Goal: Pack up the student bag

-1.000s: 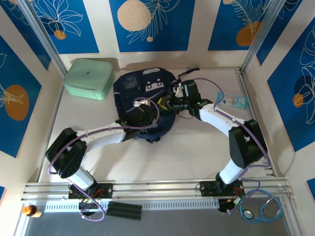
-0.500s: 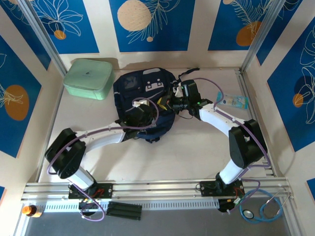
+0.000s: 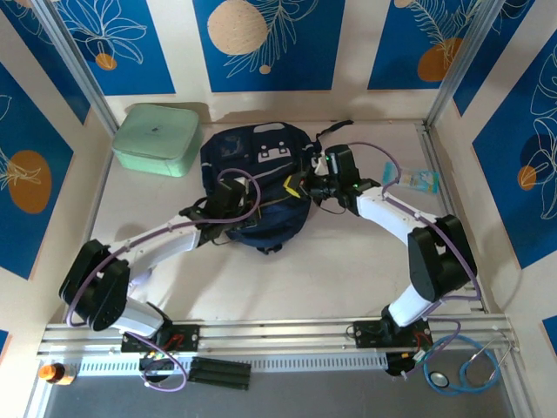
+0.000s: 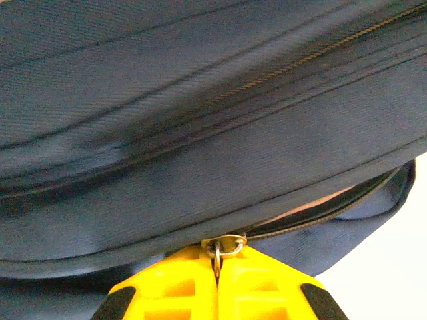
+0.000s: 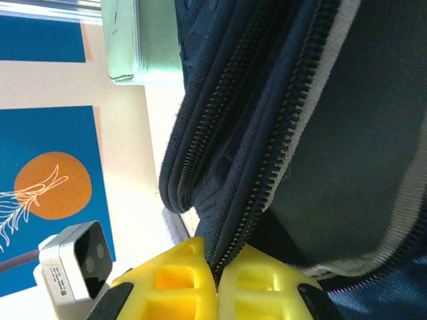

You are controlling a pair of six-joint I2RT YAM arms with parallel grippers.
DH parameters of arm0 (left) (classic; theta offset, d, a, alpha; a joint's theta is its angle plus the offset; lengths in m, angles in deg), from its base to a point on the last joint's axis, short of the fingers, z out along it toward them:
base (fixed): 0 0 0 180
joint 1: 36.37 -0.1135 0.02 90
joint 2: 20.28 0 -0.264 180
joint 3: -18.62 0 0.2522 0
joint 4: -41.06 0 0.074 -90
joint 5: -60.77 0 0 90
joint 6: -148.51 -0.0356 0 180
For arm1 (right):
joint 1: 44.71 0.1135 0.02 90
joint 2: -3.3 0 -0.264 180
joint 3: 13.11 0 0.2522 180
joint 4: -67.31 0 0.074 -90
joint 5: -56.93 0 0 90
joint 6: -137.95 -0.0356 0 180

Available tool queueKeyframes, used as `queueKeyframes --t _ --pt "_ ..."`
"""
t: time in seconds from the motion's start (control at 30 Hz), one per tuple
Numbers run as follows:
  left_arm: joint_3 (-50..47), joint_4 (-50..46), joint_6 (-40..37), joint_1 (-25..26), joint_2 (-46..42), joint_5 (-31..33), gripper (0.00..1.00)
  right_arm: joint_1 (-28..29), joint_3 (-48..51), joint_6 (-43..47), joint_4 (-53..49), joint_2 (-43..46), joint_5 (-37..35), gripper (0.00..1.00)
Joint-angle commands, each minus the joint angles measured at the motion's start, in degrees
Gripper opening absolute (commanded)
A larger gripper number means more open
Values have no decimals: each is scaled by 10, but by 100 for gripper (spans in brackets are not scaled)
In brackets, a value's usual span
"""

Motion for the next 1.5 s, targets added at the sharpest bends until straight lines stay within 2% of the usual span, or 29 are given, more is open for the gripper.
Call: queueKeyframes --t 0.0,0.23,0.5,0.6,0.73,1.0,1.2,1.37,1.47 --pt "-6 -74 -76 -30 -23 -61 0 -23 17 -2 39 38 -13 0" --pt "48 -202 -211 -50 -22 -100 0 -55 47 -8 41 74 0 0" --pt "81 -278 -326 -63 -15 -104 0 -115 78 -5 8 118 35 0" --pt "80 -276 -375 -68 -7 -117 0 -134 86 -2 -7 134 48 0" --pt "86 -259 -414 -75 7 -124 0 -155 86 5 -44 150 53 0" --pt "138 -282 -489 -96 71 -53 0 -181 74 17 -100 159 62 0" --pt "181 -294 -530 -124 122 -59 0 -188 82 15 -105 165 47 0" --pt "208 -264 -528 -146 156 -112 0 -192 90 10 -104 163 30 0" --pt "227 -251 -519 -151 180 -108 2 -187 96 4 -94 164 29 0"
